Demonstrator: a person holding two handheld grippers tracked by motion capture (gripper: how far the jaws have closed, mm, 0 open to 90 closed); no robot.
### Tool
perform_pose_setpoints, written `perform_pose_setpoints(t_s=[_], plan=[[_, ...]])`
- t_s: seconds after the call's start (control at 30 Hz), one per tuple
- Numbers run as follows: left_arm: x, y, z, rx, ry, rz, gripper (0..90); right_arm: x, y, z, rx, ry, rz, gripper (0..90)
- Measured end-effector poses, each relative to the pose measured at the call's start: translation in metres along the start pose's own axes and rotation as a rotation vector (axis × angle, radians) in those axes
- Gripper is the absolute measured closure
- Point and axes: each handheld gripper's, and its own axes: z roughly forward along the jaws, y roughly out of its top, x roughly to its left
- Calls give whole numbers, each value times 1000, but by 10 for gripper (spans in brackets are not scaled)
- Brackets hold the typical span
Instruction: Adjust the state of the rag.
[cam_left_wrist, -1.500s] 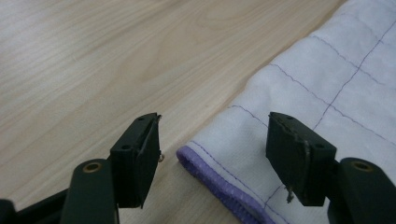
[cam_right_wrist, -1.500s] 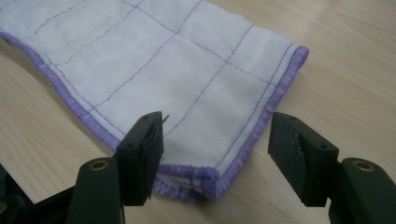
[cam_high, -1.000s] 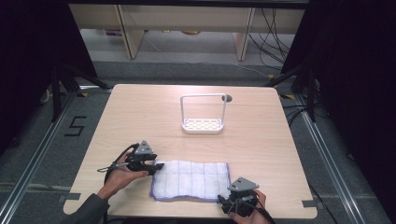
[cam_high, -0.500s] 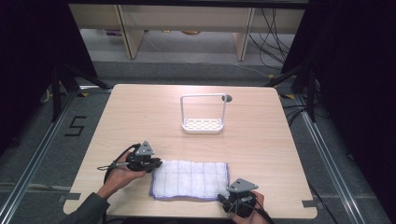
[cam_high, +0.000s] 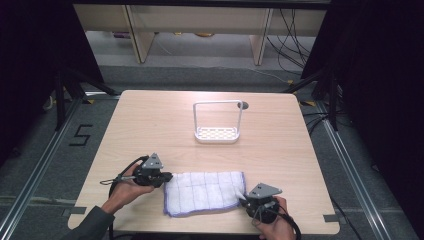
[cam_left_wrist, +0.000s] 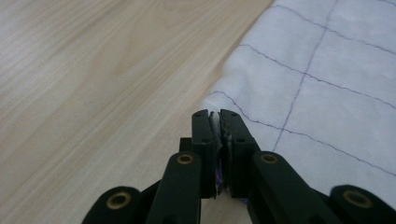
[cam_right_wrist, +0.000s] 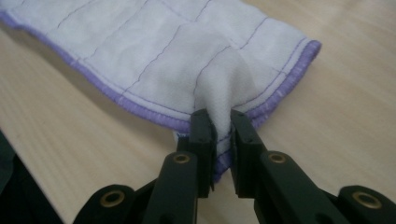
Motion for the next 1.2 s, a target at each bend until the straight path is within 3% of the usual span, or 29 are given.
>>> perform_pose_setpoints(t_s=[0.07,0.1,0.13,0.17,0.2,0.27,0.33,0.47,0.5,0.57,0.83,0.97,1.07,1.1,1.17,1.2], plan=[[-3,-1,-3,-13,-11,-1,846,-5,3,1,-5,-5,-5,818],[-10,-3,-9,-46,-26,-30,846,-15,9,3,-3,0,-14,820],[-11,-4,-13,-48,-29,-22,846,-18,12,4,6,4,-6,821],[-16,-5,-16,-68,-42,-49,846,-22,16,5,6,6,-13,822],[-16,-5,-16,-68,-42,-49,846,-27,20,7,9,9,-23,822],[-30,-8,-23,-92,-84,-61,845,-36,29,13,0,18,-51,822],[-38,-11,-26,-105,-114,-71,844,-46,39,18,4,78,-57,822],[-50,-12,-29,-133,-153,-85,843,-61,54,27,15,106,-79,823],[-58,-12,-27,-131,-173,-93,841,-68,64,34,21,122,-113,822],[-61,-11,-25,-132,-183,-99,840,-73,74,39,35,130,-134,822],[-85,0,-7,-108,-214,-36,832,-83,101,62,83,104,-151,816],[-95,3,3,-105,-237,-36,827,-85,108,71,108,100,-182,796],[-99,4,6,-94,-256,-27,813,-86,109,77,121,94,-177,742],[-103,4,8,-94,-265,-21,791,-87,110,82,143,80,-190,673],[-102,5,7,-87,-272,-27,711,-90,110,83,146,50,-202,594],[-101,5,5,-97,-273,-35,652,-92,110,82,146,41,-185,562]])
